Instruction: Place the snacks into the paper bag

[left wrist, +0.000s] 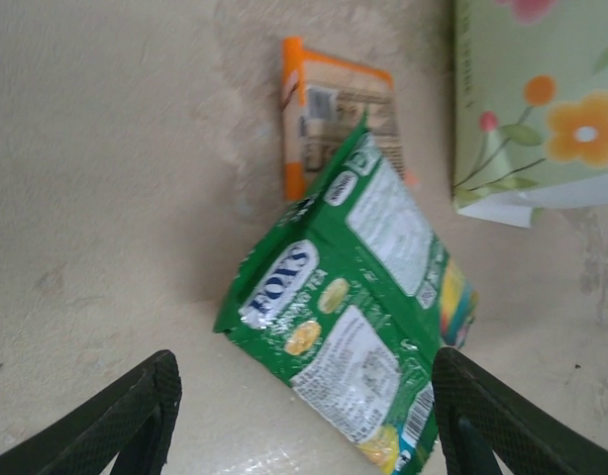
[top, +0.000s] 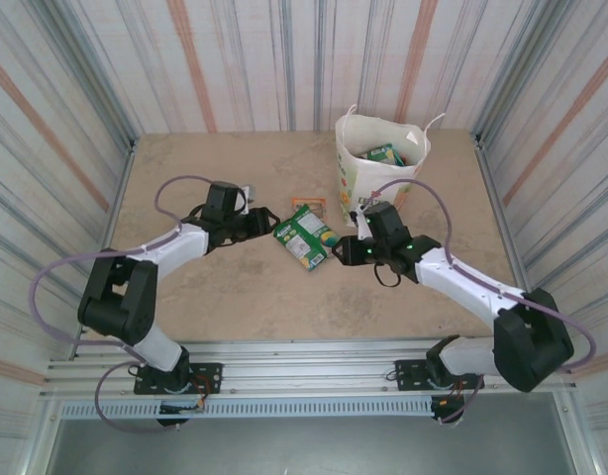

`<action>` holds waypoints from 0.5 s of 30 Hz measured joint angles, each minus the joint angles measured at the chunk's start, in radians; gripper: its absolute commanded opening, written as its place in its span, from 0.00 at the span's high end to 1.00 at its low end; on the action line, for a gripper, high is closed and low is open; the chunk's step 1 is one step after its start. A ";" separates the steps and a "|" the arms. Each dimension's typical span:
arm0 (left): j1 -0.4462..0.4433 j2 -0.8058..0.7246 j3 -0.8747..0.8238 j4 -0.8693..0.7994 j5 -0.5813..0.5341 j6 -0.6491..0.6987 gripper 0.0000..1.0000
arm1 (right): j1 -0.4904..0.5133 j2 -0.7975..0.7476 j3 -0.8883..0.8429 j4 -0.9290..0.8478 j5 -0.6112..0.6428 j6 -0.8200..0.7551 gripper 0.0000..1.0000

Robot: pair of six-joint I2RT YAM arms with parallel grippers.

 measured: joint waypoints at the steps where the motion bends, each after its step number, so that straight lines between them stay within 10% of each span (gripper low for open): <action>1: 0.005 0.014 -0.005 0.008 0.004 -0.006 0.30 | 0.008 0.019 0.000 0.019 0.007 0.005 0.49; 15: 0.026 0.151 -0.005 0.047 0.038 -0.021 0.32 | 0.047 0.198 -0.018 0.226 0.080 0.025 0.51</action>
